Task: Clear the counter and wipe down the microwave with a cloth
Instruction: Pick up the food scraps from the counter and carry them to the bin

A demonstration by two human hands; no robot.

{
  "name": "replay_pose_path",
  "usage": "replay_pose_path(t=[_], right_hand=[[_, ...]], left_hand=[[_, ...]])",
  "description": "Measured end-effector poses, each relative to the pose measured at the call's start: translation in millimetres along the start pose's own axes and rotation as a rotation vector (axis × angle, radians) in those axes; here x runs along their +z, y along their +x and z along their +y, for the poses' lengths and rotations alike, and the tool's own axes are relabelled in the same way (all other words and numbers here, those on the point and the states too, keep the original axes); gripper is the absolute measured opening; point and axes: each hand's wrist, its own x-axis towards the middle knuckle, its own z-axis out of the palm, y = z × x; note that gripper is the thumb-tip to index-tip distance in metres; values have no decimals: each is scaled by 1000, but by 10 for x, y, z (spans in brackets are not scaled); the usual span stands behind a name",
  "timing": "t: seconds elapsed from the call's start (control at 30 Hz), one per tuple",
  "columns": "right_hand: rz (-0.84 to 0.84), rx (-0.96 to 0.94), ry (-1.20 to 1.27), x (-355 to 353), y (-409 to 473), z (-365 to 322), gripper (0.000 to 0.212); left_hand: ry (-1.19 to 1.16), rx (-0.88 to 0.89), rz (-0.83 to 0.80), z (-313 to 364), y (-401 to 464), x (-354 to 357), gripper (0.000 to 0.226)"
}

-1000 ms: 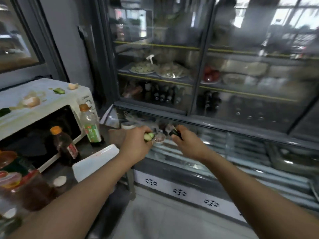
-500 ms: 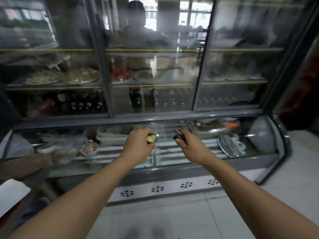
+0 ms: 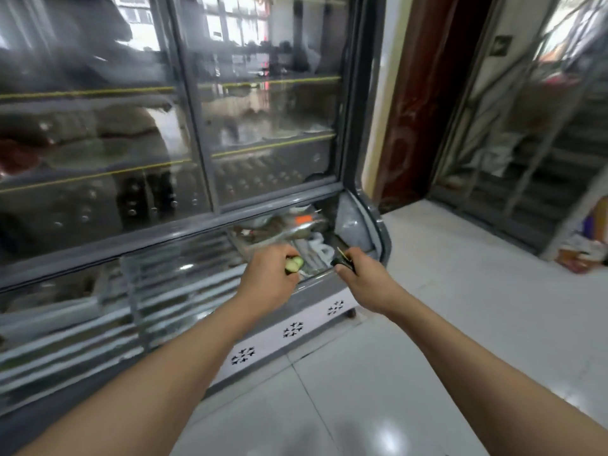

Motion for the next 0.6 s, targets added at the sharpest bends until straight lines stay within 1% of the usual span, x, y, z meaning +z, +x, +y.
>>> replay_pose_path(t=[0.1, 0.2, 0.37, 0.6], right_hand=[[57, 72, 12, -369, -53, 436, 22], [117, 142, -3, -699, -107, 840, 19], [197, 263, 6, -1136, -150, 1443, 24], [294, 375, 26, -1649, 159, 2143, 21]], left_hand=[[-20, 53, -51, 416, 175, 417, 32], [-26, 125, -121, 776, 341, 804, 31], [-41, 211, -202, 1309, 666, 1384, 29], [-59, 343, -290, 1856, 1309, 2112, 32]])
